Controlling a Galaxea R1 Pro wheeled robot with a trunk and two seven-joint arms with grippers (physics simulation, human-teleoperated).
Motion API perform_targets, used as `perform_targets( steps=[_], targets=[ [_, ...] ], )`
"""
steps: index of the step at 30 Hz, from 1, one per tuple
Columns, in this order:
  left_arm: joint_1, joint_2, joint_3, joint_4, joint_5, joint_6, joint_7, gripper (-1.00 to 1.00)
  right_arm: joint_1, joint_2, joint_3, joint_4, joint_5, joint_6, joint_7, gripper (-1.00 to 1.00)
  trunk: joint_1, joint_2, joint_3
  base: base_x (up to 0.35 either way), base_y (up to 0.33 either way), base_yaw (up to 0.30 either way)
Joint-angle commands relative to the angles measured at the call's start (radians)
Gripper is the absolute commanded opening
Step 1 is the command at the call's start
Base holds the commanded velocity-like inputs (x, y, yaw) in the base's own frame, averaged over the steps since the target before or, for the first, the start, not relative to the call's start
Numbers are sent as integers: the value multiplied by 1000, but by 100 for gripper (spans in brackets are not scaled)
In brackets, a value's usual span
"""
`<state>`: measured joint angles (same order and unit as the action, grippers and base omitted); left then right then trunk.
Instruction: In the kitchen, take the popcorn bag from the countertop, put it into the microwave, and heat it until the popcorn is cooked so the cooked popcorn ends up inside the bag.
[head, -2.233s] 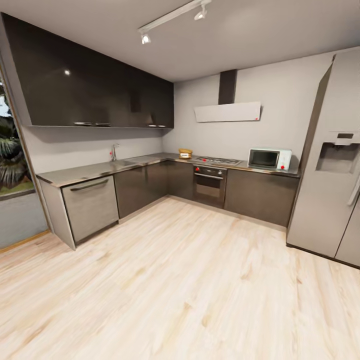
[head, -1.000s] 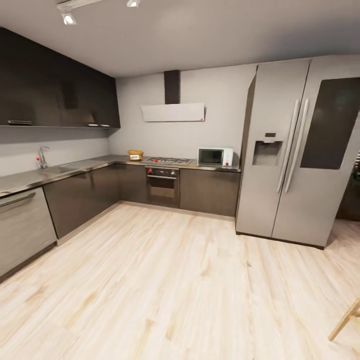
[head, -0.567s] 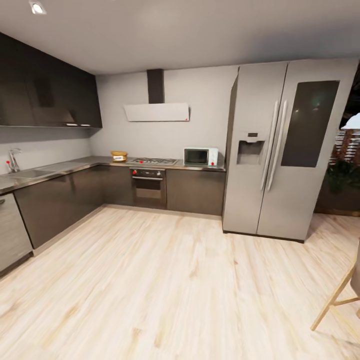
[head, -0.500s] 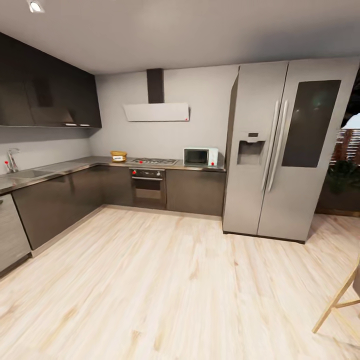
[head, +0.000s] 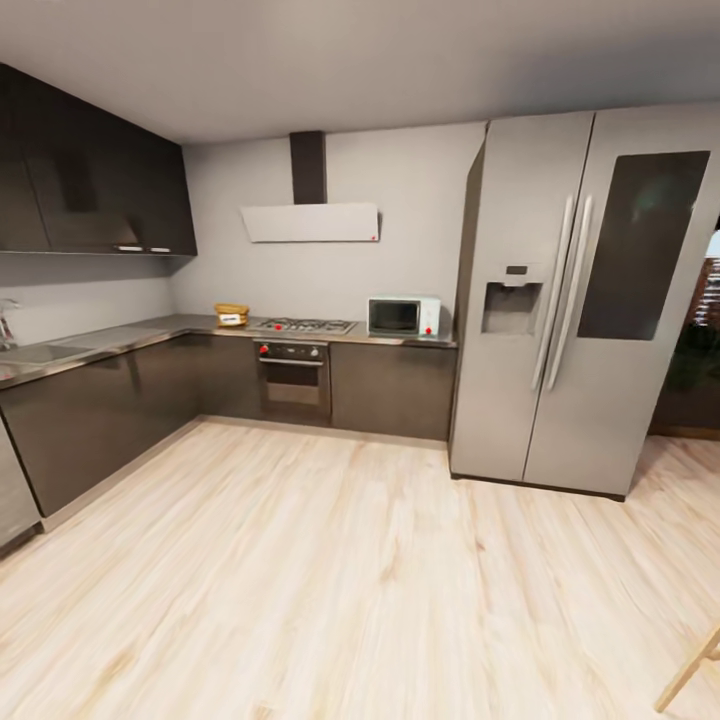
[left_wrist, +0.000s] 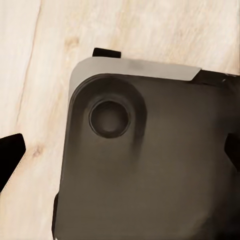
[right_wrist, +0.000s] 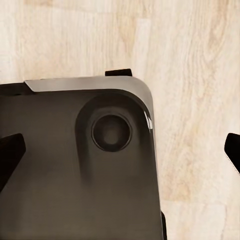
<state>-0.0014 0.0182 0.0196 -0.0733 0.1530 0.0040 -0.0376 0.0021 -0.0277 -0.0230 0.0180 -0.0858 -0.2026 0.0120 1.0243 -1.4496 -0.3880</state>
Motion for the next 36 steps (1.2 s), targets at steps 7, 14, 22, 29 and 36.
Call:
perform_targets(
  steps=[7,14,22,29,36],
  targets=[
    [0,0,2,0,7,-5,-4,100,-1,0,0,2,-8,-6,2,100,1,0,-1,326,0,0],
    [0,0,1,0,7,-7,-5,100,-1,0,0,2,-8,-6,2,100,1,0,-1,326,0,0],
    [0,0,0,0,7,-7,-5,100,-1,0,0,2,-8,-6,2,100,1,0,-1,326,0,0],
    [0,0,0,0,7,-7,-5,100,-1,1,0,2,-8,-6,2,100,1,0,-1,326,0,0],
    [0,0,2,0,7,-8,-4,100,-1,1,0,2,-8,-6,2,100,1,0,-1,326,0,0]
  ],
)
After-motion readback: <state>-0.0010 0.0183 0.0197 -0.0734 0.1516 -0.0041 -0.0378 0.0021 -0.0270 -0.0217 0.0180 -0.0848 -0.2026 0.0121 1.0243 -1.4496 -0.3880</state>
